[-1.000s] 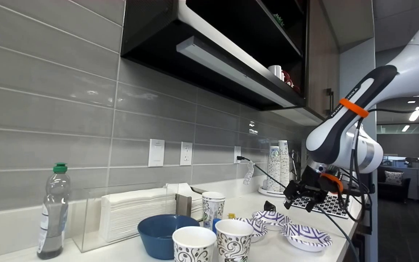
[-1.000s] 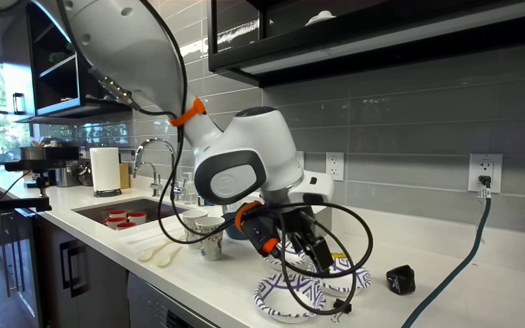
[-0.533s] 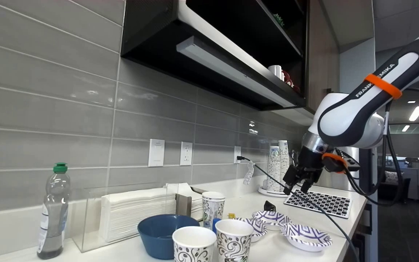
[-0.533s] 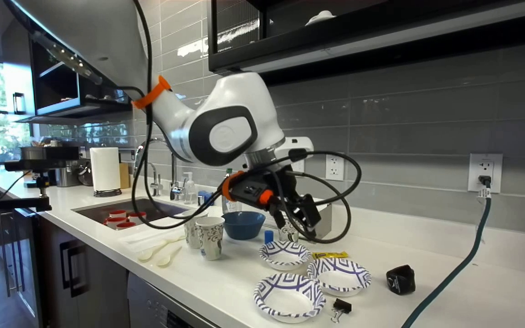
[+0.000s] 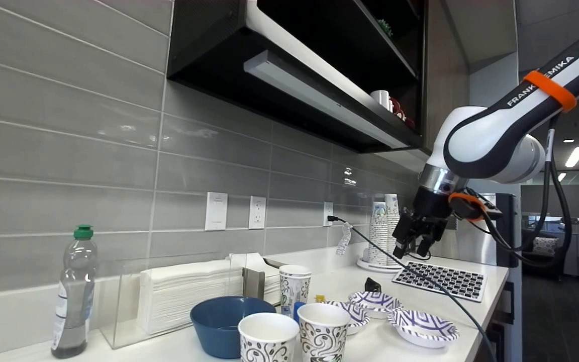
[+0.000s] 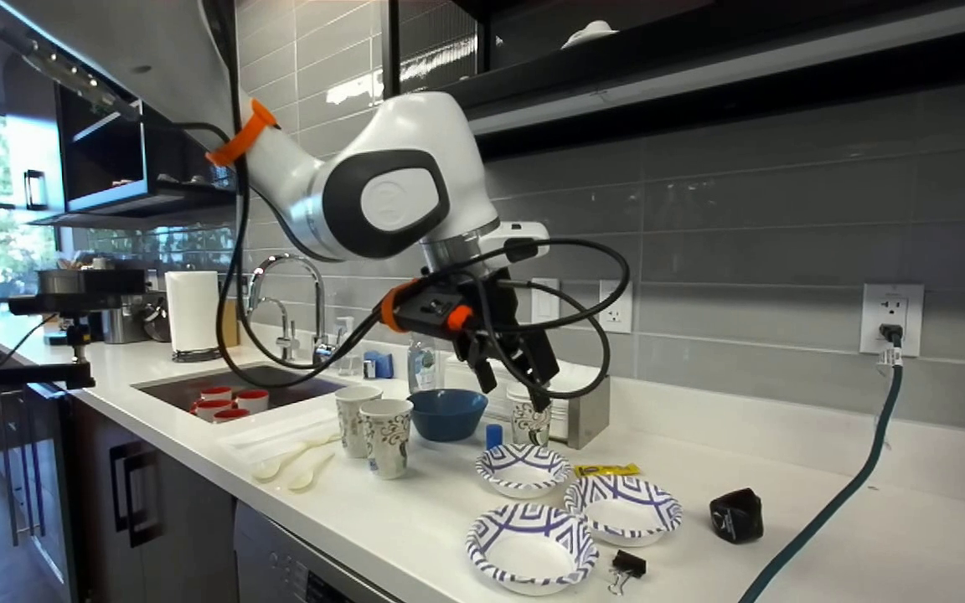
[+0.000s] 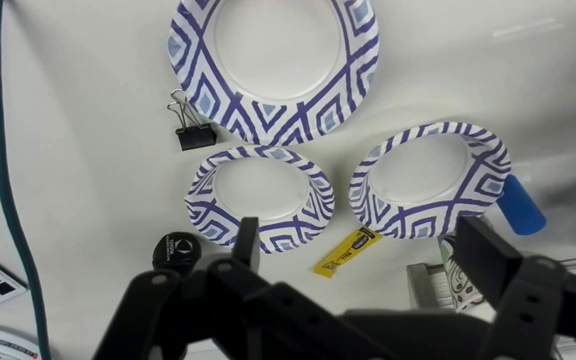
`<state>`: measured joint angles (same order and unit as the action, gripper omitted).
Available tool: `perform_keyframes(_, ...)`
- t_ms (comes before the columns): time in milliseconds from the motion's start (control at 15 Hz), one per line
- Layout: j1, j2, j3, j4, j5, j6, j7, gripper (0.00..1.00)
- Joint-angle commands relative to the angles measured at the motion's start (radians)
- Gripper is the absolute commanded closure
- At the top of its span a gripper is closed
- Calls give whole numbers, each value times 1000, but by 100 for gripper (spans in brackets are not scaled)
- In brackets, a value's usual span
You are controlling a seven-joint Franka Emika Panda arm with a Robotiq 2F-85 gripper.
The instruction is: Unpack the white and brown bowls, put the one on top to the right and the second to the left on the kitchen countertop
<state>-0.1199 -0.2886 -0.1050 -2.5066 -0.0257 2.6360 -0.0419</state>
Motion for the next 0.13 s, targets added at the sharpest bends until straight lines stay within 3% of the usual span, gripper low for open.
perform_keyframes(0,2,1,-2,1,-1,-3,1,0)
perform_keyframes(67,2,2,-2,1,-1,-3,1,0)
